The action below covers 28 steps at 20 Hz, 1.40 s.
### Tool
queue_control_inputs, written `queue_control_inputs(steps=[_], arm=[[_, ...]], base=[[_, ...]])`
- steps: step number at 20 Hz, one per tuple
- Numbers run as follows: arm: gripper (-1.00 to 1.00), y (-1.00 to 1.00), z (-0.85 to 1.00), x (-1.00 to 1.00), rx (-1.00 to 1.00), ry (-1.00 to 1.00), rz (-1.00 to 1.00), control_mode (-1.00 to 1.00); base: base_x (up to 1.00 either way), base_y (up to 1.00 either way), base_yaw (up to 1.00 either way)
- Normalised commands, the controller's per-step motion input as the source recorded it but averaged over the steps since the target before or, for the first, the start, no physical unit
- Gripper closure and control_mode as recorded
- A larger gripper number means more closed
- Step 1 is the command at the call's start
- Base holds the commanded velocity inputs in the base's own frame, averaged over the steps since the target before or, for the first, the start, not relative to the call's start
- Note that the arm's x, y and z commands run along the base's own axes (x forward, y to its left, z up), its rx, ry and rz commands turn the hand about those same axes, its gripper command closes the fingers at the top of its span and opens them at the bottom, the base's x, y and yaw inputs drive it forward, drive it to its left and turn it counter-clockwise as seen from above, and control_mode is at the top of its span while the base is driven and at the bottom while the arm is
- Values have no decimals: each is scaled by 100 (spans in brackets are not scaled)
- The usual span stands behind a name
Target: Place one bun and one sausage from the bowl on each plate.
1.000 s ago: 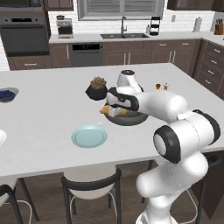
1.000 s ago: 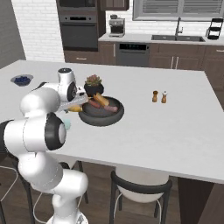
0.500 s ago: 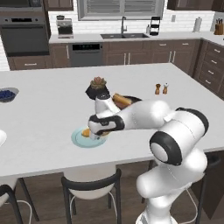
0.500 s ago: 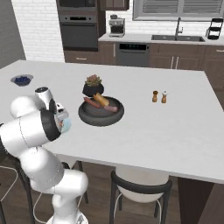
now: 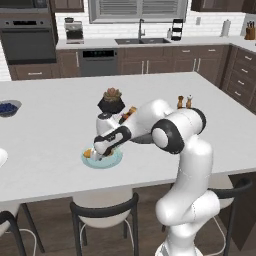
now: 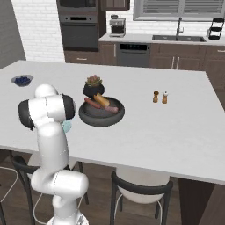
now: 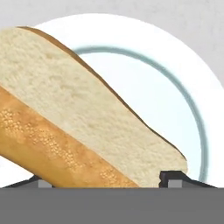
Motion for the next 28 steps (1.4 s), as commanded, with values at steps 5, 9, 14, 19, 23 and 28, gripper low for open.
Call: queue_control_inputs(steps=[5,9,14,19,23,28], arm=[[-100,-3,12,2,2,1,0,-100],[-100,-11,9,21,6,8,-2,-100],[-100,-38,55,6,15,23,-21,-100],[-100,-98,84,0,5,-13,-32,-100],[-100,-100,32,9,0,-27,-28,-100],[-100,-100,12,52,-3,-8,-32,-100]], base=[[0,0,0],[0,0,0],[0,0,0],[0,0,0],[0,0,0],[0,0,0]])
